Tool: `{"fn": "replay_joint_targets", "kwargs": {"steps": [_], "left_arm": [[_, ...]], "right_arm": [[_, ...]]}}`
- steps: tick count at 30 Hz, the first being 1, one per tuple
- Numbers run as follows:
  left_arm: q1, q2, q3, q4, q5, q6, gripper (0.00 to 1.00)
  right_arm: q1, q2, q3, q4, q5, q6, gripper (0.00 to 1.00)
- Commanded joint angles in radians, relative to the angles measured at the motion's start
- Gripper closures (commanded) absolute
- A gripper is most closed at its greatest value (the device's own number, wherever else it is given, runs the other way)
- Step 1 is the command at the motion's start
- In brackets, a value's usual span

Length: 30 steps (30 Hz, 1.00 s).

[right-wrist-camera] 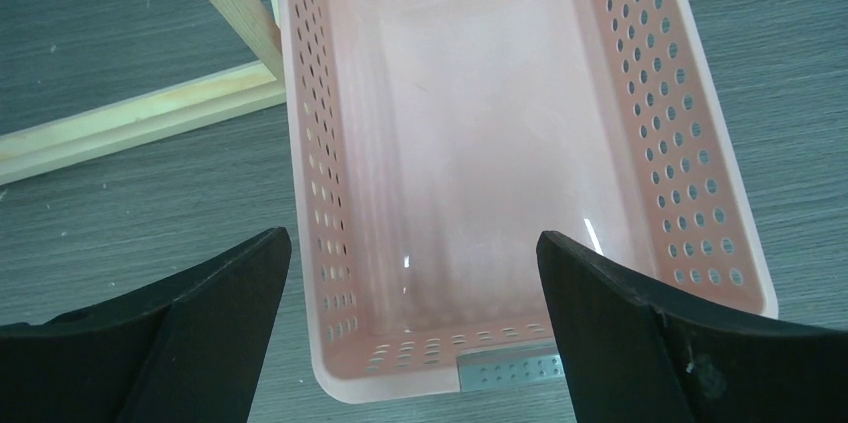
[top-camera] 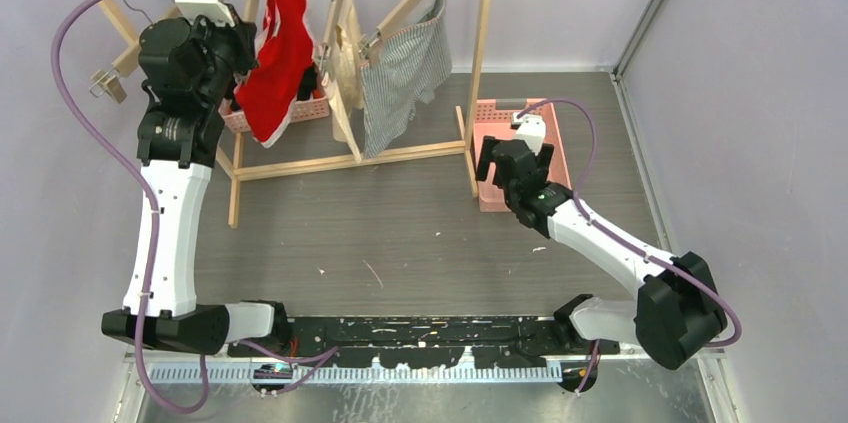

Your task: Remove the underwear clipped to the hanger

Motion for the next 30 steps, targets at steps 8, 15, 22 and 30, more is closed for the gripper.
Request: {"fn": "replay_joint_targets", "kwargs": {"steps": [8,15,22,30], "left_arm": [[-0.001,-0.166,-0.13,0.219,0.014,-0.003,1.0],[-0.001,-0.203,-0.165,0.112,0.022,-0.009,1.0],[-0.001,-0.343,-0.323,-0.091,0.064,-0.09,1.0],[-0.002,-0.542,-0.529,-0.262,0.24,-0.156,1.0]], "right_arm": [[0.013,0.002,-0.012,0.067,0.006,0.003,0.0],[0.014,-0.011,-0.016,0.068,0.008,0.006,0.0],[0.015,-0.04,-0.008,0.07,0.013,-0.001,0.0],[0.019,-0.113,-0.08,0.21,-0.078,-0.019,0.0]]}}
